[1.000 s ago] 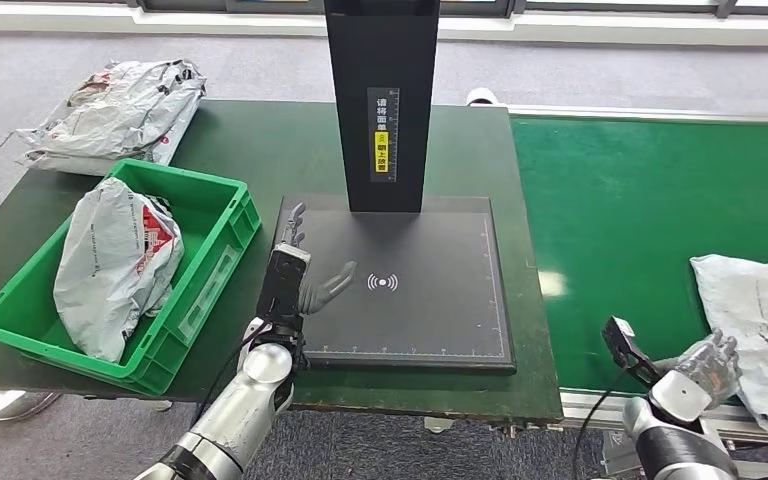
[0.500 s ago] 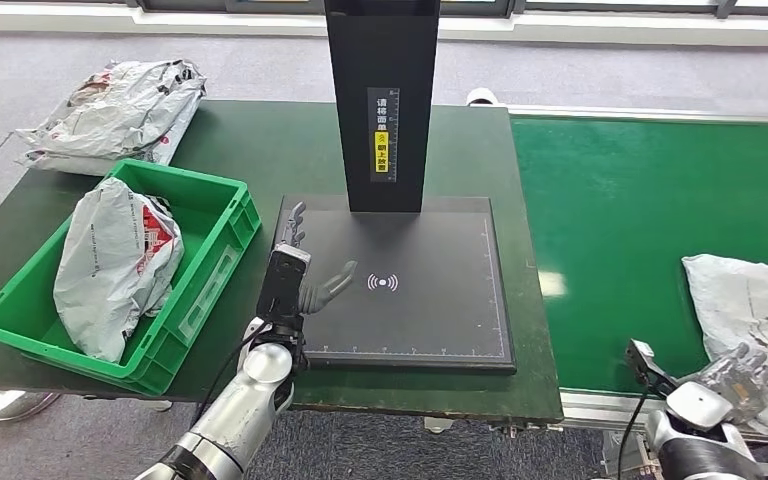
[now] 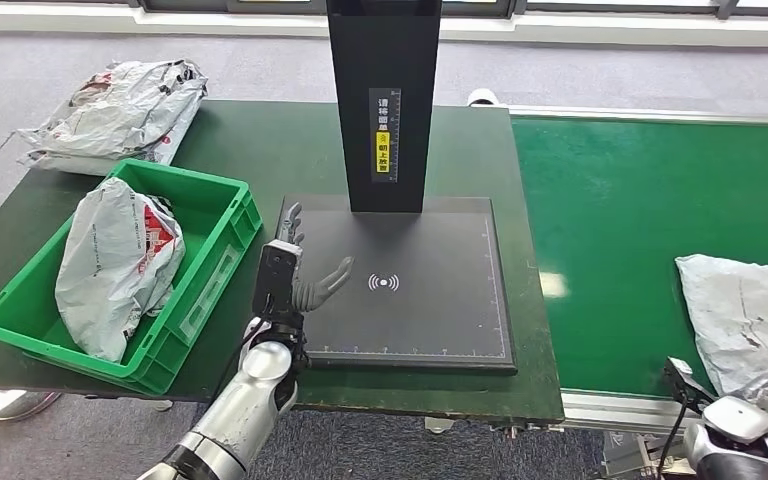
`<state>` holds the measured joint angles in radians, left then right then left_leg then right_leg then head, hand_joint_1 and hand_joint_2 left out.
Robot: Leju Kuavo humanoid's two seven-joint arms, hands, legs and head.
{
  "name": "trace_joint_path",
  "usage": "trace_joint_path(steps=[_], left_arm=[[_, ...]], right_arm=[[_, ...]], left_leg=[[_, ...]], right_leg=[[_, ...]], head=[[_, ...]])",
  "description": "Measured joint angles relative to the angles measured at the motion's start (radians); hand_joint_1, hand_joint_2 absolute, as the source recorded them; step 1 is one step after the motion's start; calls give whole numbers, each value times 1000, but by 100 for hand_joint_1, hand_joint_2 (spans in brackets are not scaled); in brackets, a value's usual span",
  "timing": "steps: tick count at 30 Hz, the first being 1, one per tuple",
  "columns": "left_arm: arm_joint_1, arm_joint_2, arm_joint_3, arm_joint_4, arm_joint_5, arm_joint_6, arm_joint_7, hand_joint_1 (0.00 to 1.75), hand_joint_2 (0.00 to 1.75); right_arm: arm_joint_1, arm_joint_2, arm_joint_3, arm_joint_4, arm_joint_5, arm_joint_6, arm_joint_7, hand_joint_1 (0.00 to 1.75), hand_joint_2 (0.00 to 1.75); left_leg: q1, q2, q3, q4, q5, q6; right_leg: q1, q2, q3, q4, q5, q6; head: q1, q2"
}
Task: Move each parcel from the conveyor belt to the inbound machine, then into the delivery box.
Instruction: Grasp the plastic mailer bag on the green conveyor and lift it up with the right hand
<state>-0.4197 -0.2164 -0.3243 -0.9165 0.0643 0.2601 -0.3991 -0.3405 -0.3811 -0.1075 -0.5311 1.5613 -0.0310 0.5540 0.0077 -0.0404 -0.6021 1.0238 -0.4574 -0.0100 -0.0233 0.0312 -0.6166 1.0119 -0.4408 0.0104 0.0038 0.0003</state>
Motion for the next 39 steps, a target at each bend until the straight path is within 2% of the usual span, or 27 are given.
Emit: trace_joint_path(steps=[2, 11, 21, 27, 32, 34, 39], left_arm=[[-2, -1, 0, 1, 3, -1, 0, 0, 175], [-11, -3, 0, 11, 6, -6, 0, 0, 175], [-4, 0, 7, -3, 7, -1, 7, 0, 175], [25, 6, 27, -52, -8, 22, 22, 0, 175], [52, 10, 46, -103, -55, 46, 28, 0, 175], [54, 10, 50, -119, -71, 52, 30, 0, 175], [57, 13, 58, -140, -83, 54, 38, 0, 175]], right_arm=[[20, -8, -11, -12, -9, 26, -10, 175, 175], [76, -13, -47, -46, -37, 67, -57, 175, 175], [86, 25, -49, -109, -36, 27, -90, 175, 175], [38, 82, -49, -175, -75, -171, -160, 175, 175], [21, 172, -13, -356, -274, -353, -353, 175, 175], [15, 209, 30, -432, -327, -389, -400, 175, 175], [7, 259, 89, -532, -366, -401, -412, 175, 175]], left_leg=[[0, 0, 0, 0, 0, 0], [0, 0, 2, 0, -1, 1], [0, 1, 1, 0, -1, 1], [0, 2, 1, -1, -1, 1], [1, 1, 1, -1, 0, 1], [1, 1, 1, -1, 0, 1], [1, -4, 0, -1, 1, 1]], right_leg=[[0, 0, 0, 0, 0, 1], [0, 0, 3, -1, -1, 2], [0, 0, 4, -1, -1, 3], [0, 1, 3, 0, -1, 3], [0, 1, 3, 1, -1, 2], [1, 1, 2, 1, -1, 2], [1, -5, 3, 1, -1, 2]], head=[[0, 0], [0, 0], [0, 0], [0, 0], [0, 0], [0, 0], [0, 0]])
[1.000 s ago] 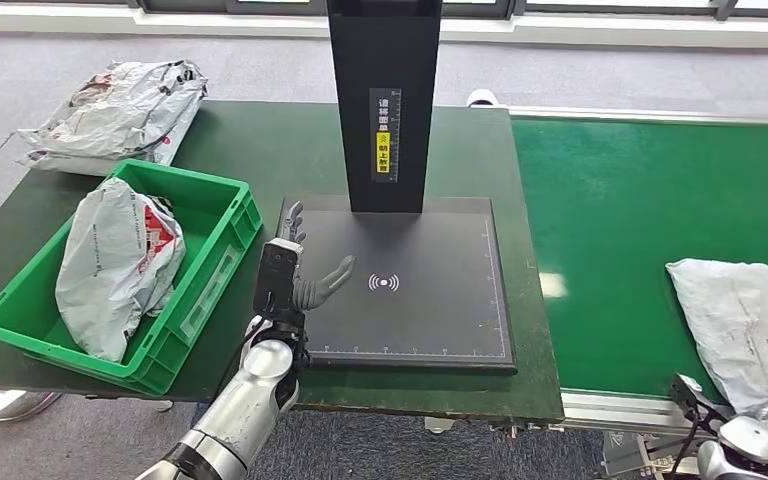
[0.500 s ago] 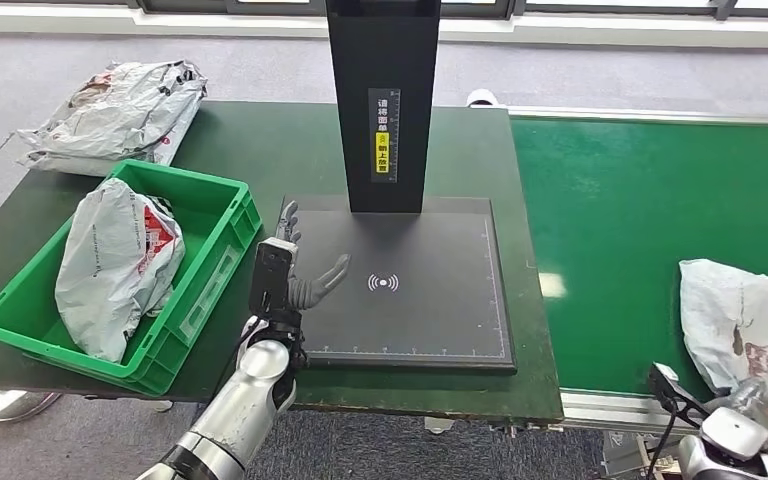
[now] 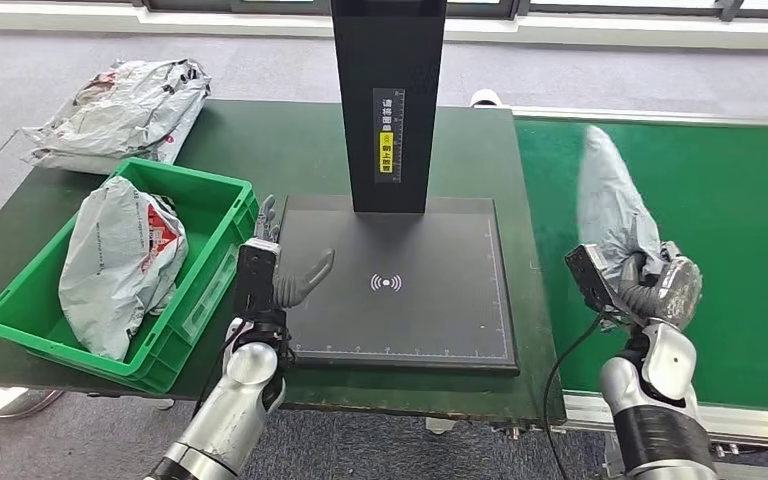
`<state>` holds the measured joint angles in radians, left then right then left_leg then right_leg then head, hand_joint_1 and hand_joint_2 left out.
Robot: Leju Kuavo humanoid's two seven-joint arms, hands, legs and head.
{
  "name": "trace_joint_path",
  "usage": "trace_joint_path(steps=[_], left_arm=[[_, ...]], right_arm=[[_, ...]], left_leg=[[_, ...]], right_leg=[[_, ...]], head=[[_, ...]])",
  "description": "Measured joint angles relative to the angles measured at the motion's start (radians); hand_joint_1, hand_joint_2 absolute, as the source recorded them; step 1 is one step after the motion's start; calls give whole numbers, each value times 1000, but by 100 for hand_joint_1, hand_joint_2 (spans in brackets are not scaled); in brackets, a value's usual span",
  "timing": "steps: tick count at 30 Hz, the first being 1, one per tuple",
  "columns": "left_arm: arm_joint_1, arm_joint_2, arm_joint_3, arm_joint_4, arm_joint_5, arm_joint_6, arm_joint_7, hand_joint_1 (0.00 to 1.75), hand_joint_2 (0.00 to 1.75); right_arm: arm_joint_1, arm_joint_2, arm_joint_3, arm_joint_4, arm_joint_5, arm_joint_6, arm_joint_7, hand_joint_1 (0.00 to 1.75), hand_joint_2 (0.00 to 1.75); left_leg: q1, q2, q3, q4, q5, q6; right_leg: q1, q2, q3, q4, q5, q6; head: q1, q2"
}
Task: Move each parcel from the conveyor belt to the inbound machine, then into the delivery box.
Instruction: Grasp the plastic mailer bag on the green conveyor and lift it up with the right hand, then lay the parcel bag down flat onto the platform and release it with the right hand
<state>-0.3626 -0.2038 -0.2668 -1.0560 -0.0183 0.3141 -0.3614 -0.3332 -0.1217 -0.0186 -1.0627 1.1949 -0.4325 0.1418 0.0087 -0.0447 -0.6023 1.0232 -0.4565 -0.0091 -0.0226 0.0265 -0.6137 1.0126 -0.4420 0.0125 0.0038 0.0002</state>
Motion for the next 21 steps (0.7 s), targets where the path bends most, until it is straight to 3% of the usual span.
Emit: trace_joint_path(steps=[4, 9, 14, 18, 21], left_arm=[[2, 4, 6, -18, -20, 6, 0, 0, 175], [0, 6, 6, -43, -43, 13, -2, 0, 175], [-21, 7, 4, -33, -53, 9, -4, 0, 175], [-42, 11, -6, -10, -42, 7, -11, 0, 175], [-49, 14, -10, 4, -35, 5, -14, 0, 175]], right_arm=[[8, 62, 84, -102, -63, -7, -83, 175, 175], [2, 136, 350, -187, -156, 83, -116, 175, 175], [-17, 154, 585, -188, -290, 235, -121, 175, 175], [-15, 148, 694, -184, -336, 309, -127, 173, 175], [-18, 141, 725, -180, -353, 348, -133, 50, 175]], left_leg=[[0, 3, 0, 0, 0, 0], [1, 4, 0, 0, 0, -1], [3, 3, 0, 0, 1, -2], [2, 3, 0, 0, 1, -2], [1, 3, 0, 0, 0, -1]], right_leg=[[0, 2, -1, 0, 0, 0], [2, 4, -2, 0, 0, -1], [2, 4, -2, 0, 0, -1], [2, 4, -2, 0, 0, -1], [1, 4, -2, 0, 0, -1]], head=[[0, 0], [0, 0], [0, 0], [0, 0], [0, 0]])
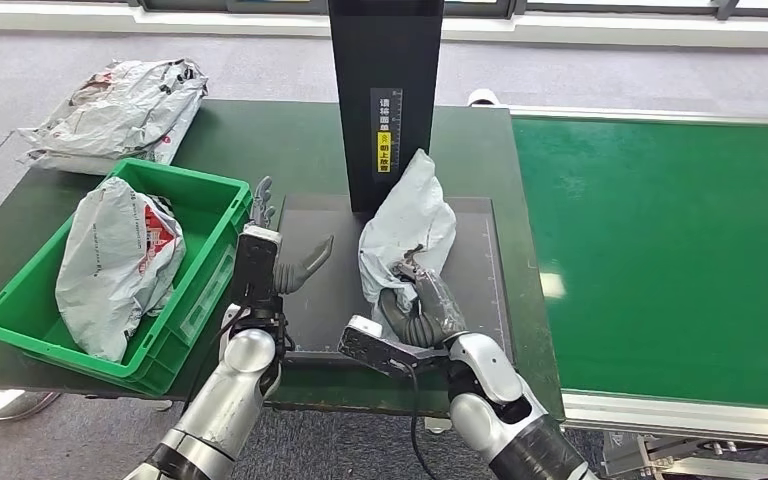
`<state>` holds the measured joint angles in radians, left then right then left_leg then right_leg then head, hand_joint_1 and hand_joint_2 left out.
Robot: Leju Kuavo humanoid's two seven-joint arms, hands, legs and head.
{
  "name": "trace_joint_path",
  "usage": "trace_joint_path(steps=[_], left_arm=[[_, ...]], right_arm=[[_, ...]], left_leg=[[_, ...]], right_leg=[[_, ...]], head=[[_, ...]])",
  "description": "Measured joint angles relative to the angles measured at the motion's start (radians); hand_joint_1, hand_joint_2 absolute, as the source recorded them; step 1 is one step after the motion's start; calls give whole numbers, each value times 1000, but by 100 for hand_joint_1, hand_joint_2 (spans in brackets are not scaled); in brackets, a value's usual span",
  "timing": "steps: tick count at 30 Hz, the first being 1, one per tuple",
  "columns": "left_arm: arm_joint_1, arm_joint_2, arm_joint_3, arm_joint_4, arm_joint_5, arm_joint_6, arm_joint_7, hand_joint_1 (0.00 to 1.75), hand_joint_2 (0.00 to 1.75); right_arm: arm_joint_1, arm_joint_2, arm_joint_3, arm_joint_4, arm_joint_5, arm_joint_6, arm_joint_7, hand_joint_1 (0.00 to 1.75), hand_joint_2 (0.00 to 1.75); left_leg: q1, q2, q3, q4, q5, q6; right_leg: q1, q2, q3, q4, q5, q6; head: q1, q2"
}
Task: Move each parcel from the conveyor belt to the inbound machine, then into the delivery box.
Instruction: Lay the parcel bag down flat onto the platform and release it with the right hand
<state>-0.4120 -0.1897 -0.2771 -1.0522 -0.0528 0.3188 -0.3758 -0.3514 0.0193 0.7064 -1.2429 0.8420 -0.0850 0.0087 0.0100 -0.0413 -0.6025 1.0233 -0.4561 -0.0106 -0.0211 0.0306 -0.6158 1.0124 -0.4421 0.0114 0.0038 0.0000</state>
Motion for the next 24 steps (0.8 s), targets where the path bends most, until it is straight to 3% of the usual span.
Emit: trace_joint_path(steps=[1, 2, 7, 17, 20, 24], left_arm=[[-3, 1, -1, 5, 4, -3, -1, 0, 175], [-7, 1, -3, 9, 8, -7, -2, 0, 175], [-27, 2, -18, 34, 18, -14, -3, 0, 175], [-36, 2, -25, 55, 12, -4, -5, 0, 175], [-34, 6, -25, 51, -13, 18, -5, 0, 175], [-7, 25, -25, 26, -75, 26, 6, 0, 175]], right_arm=[[-2, -3, 9, 3, -7, 27, -4, 8, 175], [-6, -8, 20, 7, -13, 61, -9, 0, 175], [-18, -48, 76, 64, -9, 183, -25, 0, 175], [-23, -78, 96, 110, -5, 192, -20, 0, 175], [-23, -79, 96, 114, -1, 136, -1, 0, 175], [3, -76, 47, 93, -30, -43, -21, 0, 175]], left_leg=[[0, 0, 0, 0, 0, 0], [0, 0, 0, 0, 0, 0], [0, -1, 0, 0, 0, 0], [0, 1, 1, 0, 0, 0], [0, 1, 0, 0, 0, 0], [0, 0, 0, 0, 0, 0]], right_leg=[[0, 0, 0, 0, 0, 0], [0, 0, 0, 0, 0, 0], [0, -1, 0, 0, 0, 0], [0, 1, 0, 0, 0, 0], [0, 1, 0, 0, 0, 0], [0, 0, 0, 0, 0, 0]], head=[[0, 0], [0, 0], [0, 0], [0, 0], [0, 0], [0, 0]])
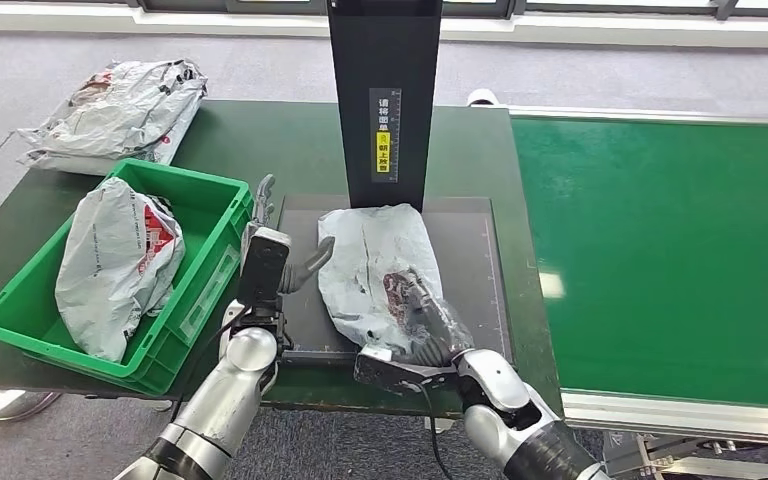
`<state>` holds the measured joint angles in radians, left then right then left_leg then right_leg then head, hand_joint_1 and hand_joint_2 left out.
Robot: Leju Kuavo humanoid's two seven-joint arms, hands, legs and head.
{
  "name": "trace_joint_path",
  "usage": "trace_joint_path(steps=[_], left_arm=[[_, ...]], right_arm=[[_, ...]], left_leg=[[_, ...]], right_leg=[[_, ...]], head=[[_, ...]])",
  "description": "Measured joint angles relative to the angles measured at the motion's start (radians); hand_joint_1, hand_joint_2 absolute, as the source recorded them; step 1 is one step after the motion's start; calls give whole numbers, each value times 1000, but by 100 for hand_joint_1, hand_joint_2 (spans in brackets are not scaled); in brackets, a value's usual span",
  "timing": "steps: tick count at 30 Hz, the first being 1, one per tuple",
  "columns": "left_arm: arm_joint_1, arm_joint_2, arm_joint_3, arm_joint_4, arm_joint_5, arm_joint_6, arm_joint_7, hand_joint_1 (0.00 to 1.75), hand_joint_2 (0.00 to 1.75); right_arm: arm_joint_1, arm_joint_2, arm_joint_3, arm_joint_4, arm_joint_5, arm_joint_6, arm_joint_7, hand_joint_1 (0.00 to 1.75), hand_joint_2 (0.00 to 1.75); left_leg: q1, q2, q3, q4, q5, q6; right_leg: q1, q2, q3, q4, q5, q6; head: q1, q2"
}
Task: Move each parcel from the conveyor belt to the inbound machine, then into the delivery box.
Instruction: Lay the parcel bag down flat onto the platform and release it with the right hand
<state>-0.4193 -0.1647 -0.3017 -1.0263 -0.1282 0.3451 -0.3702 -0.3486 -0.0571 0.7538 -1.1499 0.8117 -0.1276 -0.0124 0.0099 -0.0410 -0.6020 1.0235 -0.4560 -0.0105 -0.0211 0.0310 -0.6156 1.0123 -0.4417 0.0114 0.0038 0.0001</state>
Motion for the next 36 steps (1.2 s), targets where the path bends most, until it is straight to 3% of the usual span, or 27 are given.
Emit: trace_joint_path(steps=[5, 10, 16, 20, 28, 29, 32, 33, 36], left_arm=[[15, 15, -1, 10, -111, -52, 44, 0, 175], [-26, 15, -37, 122, -230, -131, 78, 0, 175], [-69, 18, -124, 268, -387, -240, 121, 0, 175], [-95, 29, -189, 357, -487, -346, 156, 0, 175], [-150, 33, -257, 441, -529, -368, 159, 0, 175], [-154, 33, -261, 446, -529, -368, 159, 8, 175], [-161, 33, -271, 457, -543, -385, 155, 139, 175], [-163, 33, -275, 460, -553, -394, 153, 175, 175], [-165, 33, -283, 469, -582, -389, 155, 175, 175]], right_arm=[[42, 30, -152, -47, -203, -228, -199, 0, 175], [62, 76, -251, -48, -508, -283, -372, 0, 175], [98, 122, -341, -56, -723, -208, -384, 0, 175], [105, 135, -389, -62, -757, -169, -377, 0, 175], [107, 141, -421, -66, -759, -156, -367, 0, 175], [107, 141, -422, -67, -759, -156, -367, 0, 175], [108, 143, -429, -68, -759, -154, -367, 0, 175], [109, 144, -433, -69, -758, -152, -366, 0, 175], [116, 145, -447, -77, -752, -147, -362, 0, 175]], left_leg=[[0, 0, 0, 0, 0, 0], [0, 0, 0, 0, 0, 0], [0, 1, 0, 0, 0, 0], [0, 1, 0, 0, 0, 0], [0, 0, 3, 0, 0, 0], [0, 0, 4, 0, 0, 0], [0, -1, 6, 0, 0, 0], [0, -1, 6, 0, 0, 0], [0, -1, 8, 0, 0, 0]], right_leg=[[0, 0, 0, 0, 0, 0], [0, 0, 0, 0, 0, 0], [0, 1, 0, 0, 0, 0], [0, 1, 0, 0, 0, 0], [0, -1, 4, 0, 0, 0], [0, -1, 5, 0, 0, 0], [0, -1, 7, 0, 0, 0], [0, -2, 7, 0, 0, 0], [0, -2, 9, 0, 0, 0]], head=[[0, 0], [0, 0], [0, 0], [0, 0], [0, 0], [0, 0], [0, 0], [0, 0], [0, 0]])
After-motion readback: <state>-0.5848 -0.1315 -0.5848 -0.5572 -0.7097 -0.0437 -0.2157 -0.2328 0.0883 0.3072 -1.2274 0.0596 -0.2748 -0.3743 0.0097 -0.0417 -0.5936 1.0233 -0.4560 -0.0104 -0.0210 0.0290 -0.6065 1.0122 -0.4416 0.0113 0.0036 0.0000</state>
